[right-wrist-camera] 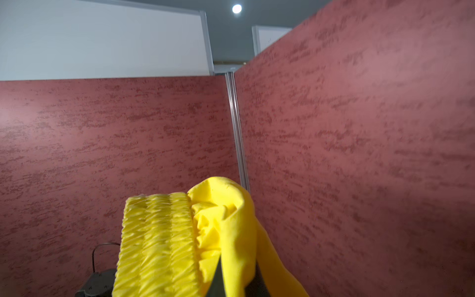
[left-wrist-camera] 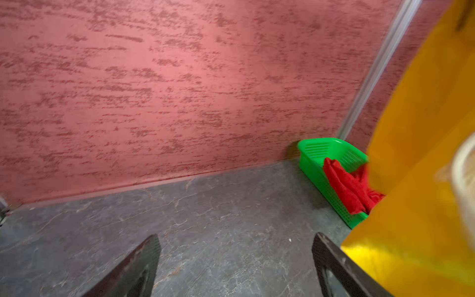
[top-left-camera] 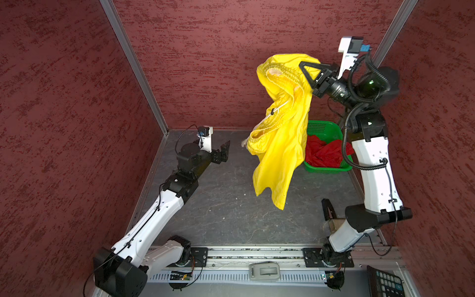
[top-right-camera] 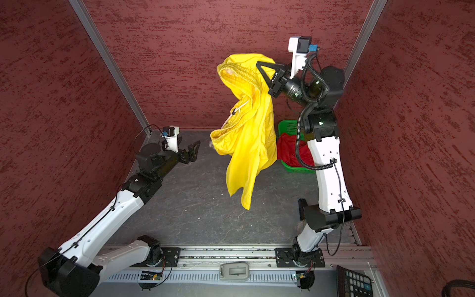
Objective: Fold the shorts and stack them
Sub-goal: 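Lift the yellow shorts from the basket with the right gripper onto the table, then grasp the shorts' waistband with the left gripper while the right gripper holds the other side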
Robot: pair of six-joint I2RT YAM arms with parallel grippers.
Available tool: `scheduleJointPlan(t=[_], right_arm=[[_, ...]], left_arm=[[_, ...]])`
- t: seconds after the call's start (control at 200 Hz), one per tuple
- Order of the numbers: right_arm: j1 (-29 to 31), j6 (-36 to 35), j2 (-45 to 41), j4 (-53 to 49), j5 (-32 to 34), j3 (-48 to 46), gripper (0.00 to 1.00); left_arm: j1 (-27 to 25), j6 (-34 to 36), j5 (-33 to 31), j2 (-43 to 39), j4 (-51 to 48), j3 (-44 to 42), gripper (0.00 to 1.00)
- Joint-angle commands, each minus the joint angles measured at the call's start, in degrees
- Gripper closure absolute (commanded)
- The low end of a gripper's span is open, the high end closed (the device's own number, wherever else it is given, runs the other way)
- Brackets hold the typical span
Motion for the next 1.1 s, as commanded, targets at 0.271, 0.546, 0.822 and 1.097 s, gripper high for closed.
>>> scheduleJointPlan(t=[0.271, 0.546, 0.822, 1.097], right_arm=[[4.4, 2.2, -8.8, 16.1, 9.0, -46.0, 1.00], [6.1, 1.0, -10.4, 17.8, 8.5, -53.5, 1.00], [6.2, -2.5, -15.1, 14.0, 1.2, -54.6, 1.00], [6.5, -6.7, -18.7, 6.1, 0.5, -55.2, 1.00]], left_arm=[[-1.8, 12.8, 17.3, -8.4, 0.3, -11.8, 0.12], [-7.6, 23.6, 15.9, -0.3, 4.8, -16.1, 0.13], [-3.1, 29.2, 22.6, 15.6, 17.6, -13.3, 0.10], [-2.3, 36.5, 30.2, 26.3, 18.0, -6.9, 0.11]])
